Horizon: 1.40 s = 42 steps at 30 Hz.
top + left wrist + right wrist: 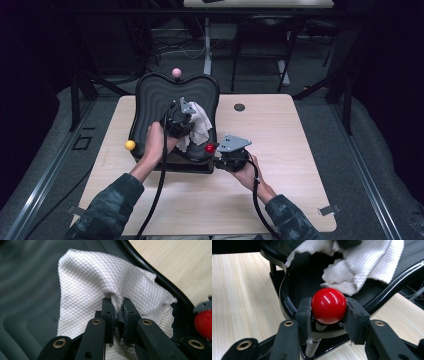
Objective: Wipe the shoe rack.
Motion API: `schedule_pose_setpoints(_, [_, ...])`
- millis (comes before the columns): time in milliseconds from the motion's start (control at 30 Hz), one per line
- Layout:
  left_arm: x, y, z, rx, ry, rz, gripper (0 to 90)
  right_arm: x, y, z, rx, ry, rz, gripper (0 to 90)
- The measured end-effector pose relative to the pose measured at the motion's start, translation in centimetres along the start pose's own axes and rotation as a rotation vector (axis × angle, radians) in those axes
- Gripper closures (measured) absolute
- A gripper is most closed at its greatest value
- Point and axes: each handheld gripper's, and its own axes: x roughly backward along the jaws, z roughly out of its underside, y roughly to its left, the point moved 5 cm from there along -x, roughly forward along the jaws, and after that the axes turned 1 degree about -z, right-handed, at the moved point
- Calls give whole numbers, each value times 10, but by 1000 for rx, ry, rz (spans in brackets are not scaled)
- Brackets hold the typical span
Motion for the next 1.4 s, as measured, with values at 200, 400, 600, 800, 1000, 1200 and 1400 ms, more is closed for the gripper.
schedule_pose_setpoints(200, [1,13,-17,18,-26,-33,826,0,0,0,-1,0,0,600])
schedule_pose_setpoints(400, [1,27,-35,36,-58,-68,826,0,1,0,-3,-3,-1,600])
schedule_pose_setpoints(600, [1,40,-55,58,-87,-104,825,0,0,0,0,-3,4,600])
schedule_pose_setpoints(800, [0,58,-77,68,-122,-158,825,0,1,0,0,-3,5,600])
schedule_pose_setpoints(1000, [-8,77,-95,111,-128,-202,824,0,0,0,4,0,10,600])
schedule_pose_setpoints(1200, [-28,84,-98,123,-81,-240,825,0,1,0,1,-2,9,600])
schedule_pose_setpoints(1400, [-46,88,-96,133,-43,-282,824,0,1,0,-1,-8,7,600])
